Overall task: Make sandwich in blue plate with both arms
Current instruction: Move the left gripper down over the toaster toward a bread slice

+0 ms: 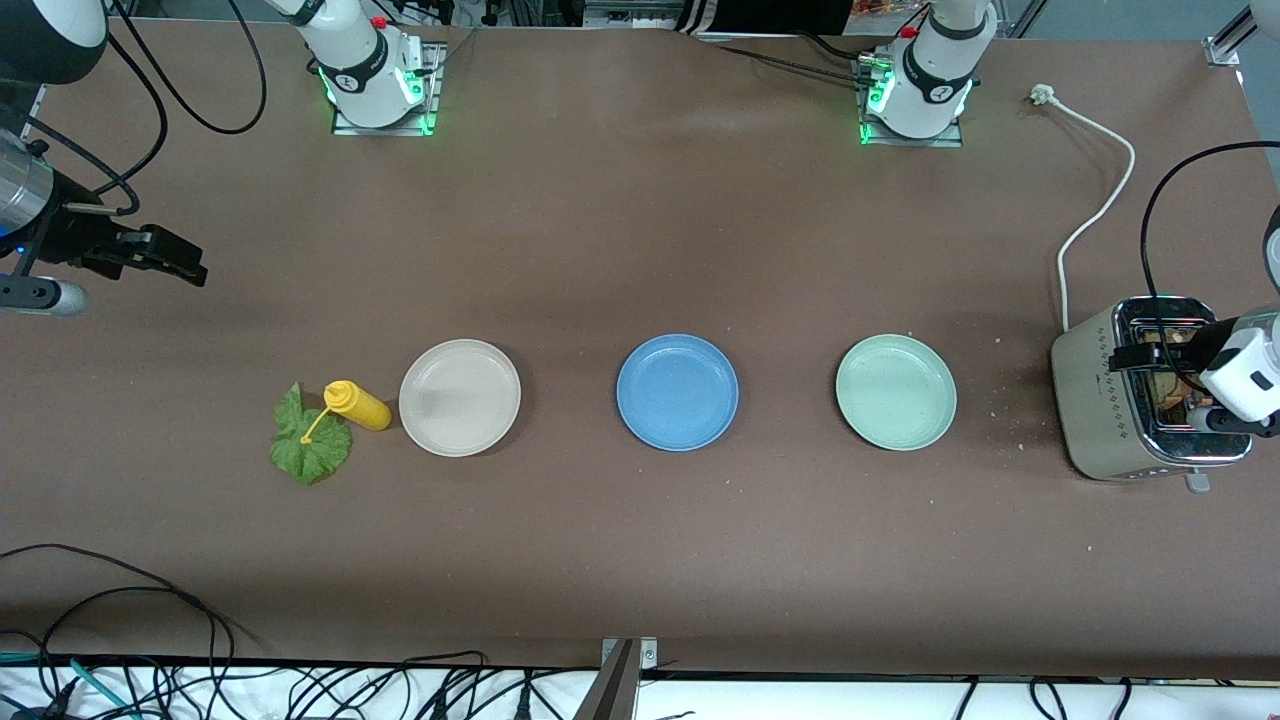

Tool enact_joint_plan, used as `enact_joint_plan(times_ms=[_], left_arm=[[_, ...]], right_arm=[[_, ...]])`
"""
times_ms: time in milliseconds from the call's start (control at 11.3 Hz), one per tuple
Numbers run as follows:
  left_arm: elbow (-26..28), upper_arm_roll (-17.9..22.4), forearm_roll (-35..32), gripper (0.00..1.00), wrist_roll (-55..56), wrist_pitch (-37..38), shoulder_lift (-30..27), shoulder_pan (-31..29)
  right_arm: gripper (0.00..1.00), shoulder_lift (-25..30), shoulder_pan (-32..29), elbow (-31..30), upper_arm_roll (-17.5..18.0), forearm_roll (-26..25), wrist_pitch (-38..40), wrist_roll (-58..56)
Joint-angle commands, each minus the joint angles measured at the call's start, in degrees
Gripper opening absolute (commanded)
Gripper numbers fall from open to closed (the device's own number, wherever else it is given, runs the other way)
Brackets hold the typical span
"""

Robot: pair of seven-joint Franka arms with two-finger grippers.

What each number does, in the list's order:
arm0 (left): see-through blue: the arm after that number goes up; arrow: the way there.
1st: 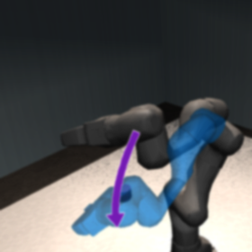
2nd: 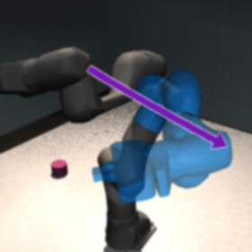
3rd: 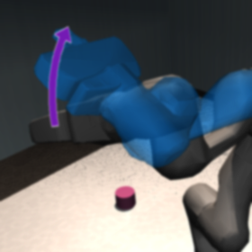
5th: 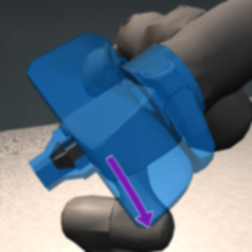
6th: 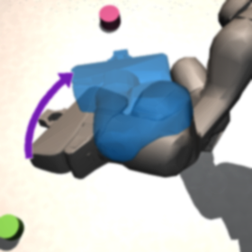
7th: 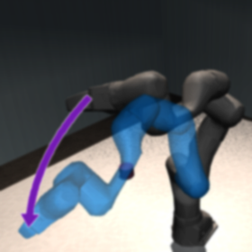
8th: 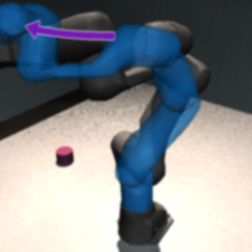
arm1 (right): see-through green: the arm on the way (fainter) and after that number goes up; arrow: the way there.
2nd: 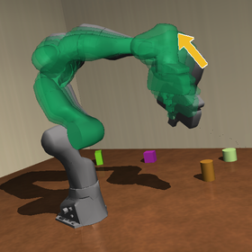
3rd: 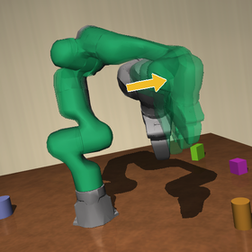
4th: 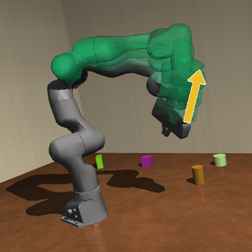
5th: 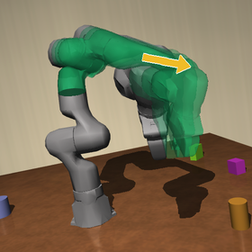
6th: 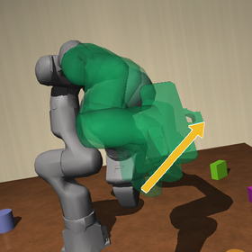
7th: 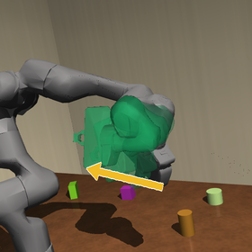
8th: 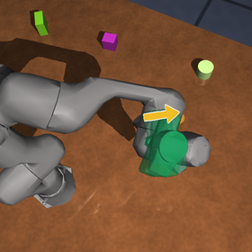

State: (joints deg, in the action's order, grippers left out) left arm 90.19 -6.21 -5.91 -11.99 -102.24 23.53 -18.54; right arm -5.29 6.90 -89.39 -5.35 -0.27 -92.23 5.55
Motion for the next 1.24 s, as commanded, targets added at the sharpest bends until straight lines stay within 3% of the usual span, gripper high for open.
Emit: enact_joint_plan(times_ms=[0, 266, 798, 975, 1152], left_arm=[[1.48, -0.65, -1.83, 1.0, -1.19, -1.47, -1.29, -0.62], [1.13, -0.74, -3.15, 1.0, -1.19, 1.94, -2.17, -0.62], [0.86, -0.74, -3.59, 0.99, -1.19, -0.06, -0.6, -3.87], [1.3, -0.74, -3.59, 0.68, -0.32, -0.07, -0.15, -3.7], [1.04, -0.74, -3.59, 0.45, -0.31, -0.24, 1.34, -3.78]], right_arm=[[1.0, 0.1, -0.22, 0.53, -0.01, 0.71, 0.65, -1.07], [1.0, 0.1, -0.22, 0.62, -0.01, 0.71, 0.56, -1.07], [1.0, 0.1, -0.22, 0.62, -0.01, 0.71, 0.56, -1.07], [1.0, 0.1, -0.22, 0.62, -0.01, 0.71, 0.56, -1.07], [1.0, 0.1, -0.22, 0.62, -0.01, 0.71, 0.56, -1.07]])
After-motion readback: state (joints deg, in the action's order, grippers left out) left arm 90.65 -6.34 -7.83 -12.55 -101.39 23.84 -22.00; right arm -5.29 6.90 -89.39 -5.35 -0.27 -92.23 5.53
